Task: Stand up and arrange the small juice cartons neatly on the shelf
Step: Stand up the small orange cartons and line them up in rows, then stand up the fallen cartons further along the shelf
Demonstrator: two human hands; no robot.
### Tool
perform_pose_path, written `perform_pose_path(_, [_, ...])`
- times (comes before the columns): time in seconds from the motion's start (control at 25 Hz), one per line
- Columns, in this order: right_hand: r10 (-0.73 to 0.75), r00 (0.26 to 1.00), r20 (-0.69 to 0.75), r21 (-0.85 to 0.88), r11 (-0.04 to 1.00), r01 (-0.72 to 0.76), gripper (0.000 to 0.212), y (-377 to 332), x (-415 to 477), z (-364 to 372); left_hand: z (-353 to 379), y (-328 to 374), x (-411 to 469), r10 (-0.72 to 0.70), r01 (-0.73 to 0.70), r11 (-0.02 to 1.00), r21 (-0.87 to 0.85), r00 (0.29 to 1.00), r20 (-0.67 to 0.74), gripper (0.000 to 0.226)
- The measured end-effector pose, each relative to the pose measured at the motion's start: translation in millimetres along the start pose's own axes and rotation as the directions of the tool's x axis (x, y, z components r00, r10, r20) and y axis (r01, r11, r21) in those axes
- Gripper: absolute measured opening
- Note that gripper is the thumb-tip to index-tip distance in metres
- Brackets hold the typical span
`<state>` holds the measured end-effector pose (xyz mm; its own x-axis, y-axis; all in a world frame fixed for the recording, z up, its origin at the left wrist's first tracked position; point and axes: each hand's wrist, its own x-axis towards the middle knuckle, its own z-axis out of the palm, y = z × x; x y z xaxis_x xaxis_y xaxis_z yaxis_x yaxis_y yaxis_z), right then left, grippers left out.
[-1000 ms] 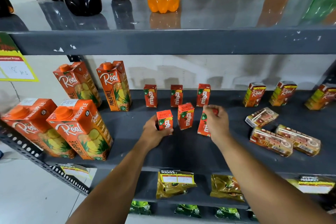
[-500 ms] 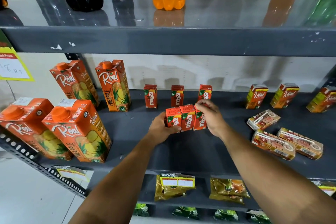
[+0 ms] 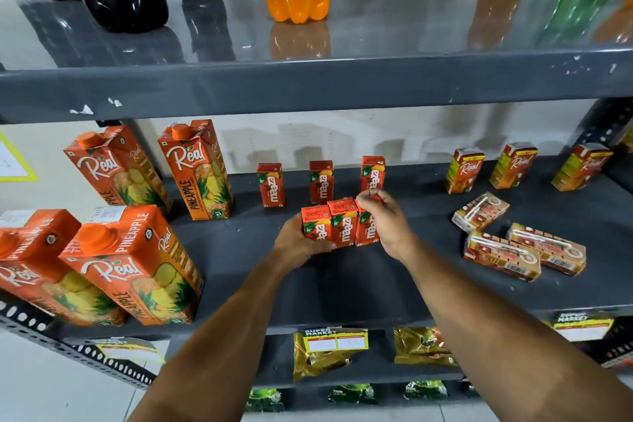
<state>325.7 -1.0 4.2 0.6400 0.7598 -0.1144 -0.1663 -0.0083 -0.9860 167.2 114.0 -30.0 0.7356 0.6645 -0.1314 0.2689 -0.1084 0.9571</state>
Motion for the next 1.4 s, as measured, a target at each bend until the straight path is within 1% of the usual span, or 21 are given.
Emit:
perform_pose_path(0.04, [-0.002, 1.000, 0.001, -0.001, 1.000, 0.002, 0.007, 0.4, -1.8, -1.2, -1.0, 0.4, -0.2, -0.003, 0.003, 1.000, 0.009, 1.000, 0.023, 0.074])
perform_pose_path(0.12, [-0.059, 0.998, -0.023, -0.038, 0.998, 0.058, 0.022, 1.0, -5.9, -7.4, 0.1, 3.2, -5.2, -0.011, 0.009, 0.999, 0.044, 0.999, 0.042, 0.087])
perform_pose_path(0.16, [-0.115, 0.992, -0.055, -0.081, 0.991, 0.111, 0.027, -2.1, -9.3, -15.1, 2.7, 5.2, -11.9, -0.026, 0.027, 0.998, 0.064, 1.000, -0.006, 0.090])
perform_pose_path(0.24, [-0.233, 0.969, -0.087, -0.299, 0.934, 0.198, 0.027, -14.7, -16.3, -48.1, 13.2, 2.1, -39.0, -0.034, 0.081, 0.984, 0.157, 0.959, -0.282, 0.088])
perform_pose_path(0.28, [-0.290, 0.955, -0.064, -0.478, 0.849, 0.225, 0.030, -21.3, -19.4, -74.4, 21.5, -5.1, -58.0, 0.017, 0.105, 0.962, 0.253, 0.898, -0.439, 0.082])
perform_pose_path(0.32, [-0.322, 0.946, -0.026, -0.649, 0.725, 0.229, 0.031, -29.6, -23.4, -105.1, 35.1, -11.9, -80.5, 0.125, 0.100, 0.921, 0.377, 0.840, -0.528, 0.073])
perform_pose_path(0.36, [-0.308, 0.951, 0.003, -0.780, 0.594, 0.195, 0.032, -38.3, -25.5, -144.5, 55.7, -15.4, -101.8, 0.267, 0.038, 0.864, 0.503, 0.811, -0.520, 0.063])
perform_pose_path(0.4, [-0.238, 0.971, 0.009, -0.868, 0.480, 0.126, 0.035, -49.2, -28.0, -182.2, 78.3, -16.4, -115.2, 0.394, -0.062, 0.792, 0.607, 0.812, -0.431, 0.055])
perform_pose_path(0.48, [0.083, 0.996, -0.019, -0.972, 0.233, -0.038, 0.045, -71.1, -33.6, -248.3, 135.5, -5.9, -116.6, 0.534, -0.283, 0.659, 0.697, 0.829, -0.168, 0.049])
perform_pose_path(0.52, [0.245, 0.968, -0.055, -0.991, 0.105, -0.083, 0.045, -77.1, -36.8, -271.2, 166.0, 2.2, -105.9, 0.548, -0.331, 0.600, 0.729, 0.833, -0.073, 0.049])
perform_pose_path(0.56, [0.328, 0.940, -0.091, -0.995, 0.016, -0.101, 0.046, -79.1, -42.4, -284.8, 192.1, 14.3, -91.5, 0.506, -0.307, 0.565, 0.766, 0.862, -0.028, 0.051])
perform_pose_path(0.6, [0.325, 0.942, -0.085, -0.996, -0.022, -0.082, 0.049, -73.2, -45.8, -295.2, 212.8, 25.2, -74.8, 0.439, -0.251, 0.543, 0.801, 0.898, -0.017, 0.054])
perform_pose_path(0.68, [0.176, 0.984, -0.001, -0.999, 0.037, -0.007, 0.056, -53.0, -46.7, -307.5, 237.9, 37.9, -45.8, 0.244, -0.079, 0.480, 0.874, 0.969, -0.047, 0.061])
perform_pose_path(0.76, [0.088, 0.994, 0.058, -0.991, 0.129, 0.047, 0.055, -42.5, -46.1, -305.7, 242.3, 35.8, -37.4, 0.101, 0.012, 0.404, 0.915, 0.993, -0.057, 0.067])
perform_pose_path(0.88, [-0.001, 1.000, -0.001, -0.981, 0.192, 0.000, 0.049, -41.4, -41.2, -318.6, 241.6, 35.8, -39.4, 0.095, 0.023, 0.359, 0.933, 0.994, -0.062, 0.075])
perform_pose_path(0.92, [-0.063, 0.996, -0.061, -0.962, 0.271, -0.042, 0.048, -40.2, -38.6, -325.8, 241.8, 35.5, -39.6, 0.097, 0.020, 0.350, 0.936, 0.994, -0.057, 0.075])
perform_pose_path(1.04, [-0.213, 0.927, -0.308, -0.700, 0.711, -0.069, 0.044, -33.8, -32.1, -345.6, 244.2, 34.7, -39.8, 0.096, 0.025, 0.349, 0.937, 0.993, -0.063, 0.078])
perform_pose_path(1.08, [-0.232, 0.897, -0.377, -0.616, 0.786, -0.055, 0.046, -31.9, -30.1, -349.7, 243.6, 34.5, -39.8, 0.099, 0.027, 0.347, 0.938, 0.993, -0.065, 0.080])
perform_pose_path(1.16, [-0.257, 0.853, -0.453, -0.518, 0.855, -0.018, 0.051, -29.5, -29.8, -354.2, 243.1, 35.4, -39.6, 0.094, 0.031, 0.339, 0.940, 0.993, -0.066, 0.073])
perform_pose_path(1.24, [-0.294, 0.831, -0.473, -0.502, 0.864, 0.020, 0.056, -26.6, -32.0, -353.7, 243.3, 36.1, -38.8, 0.079, 0.036, 0.336, 0.941, 0.995, -0.066, 0.065])
perform_pose_path(1.4, [-0.345, 0.806, -0.481, -0.498, 0.864, 0.073, 0.056, -19.0, -29.0, -355.1, 244.0, 34.7, -37.7, 0.076, 0.039, 0.333, 0.942, 0.995, -0.068, 0.064])
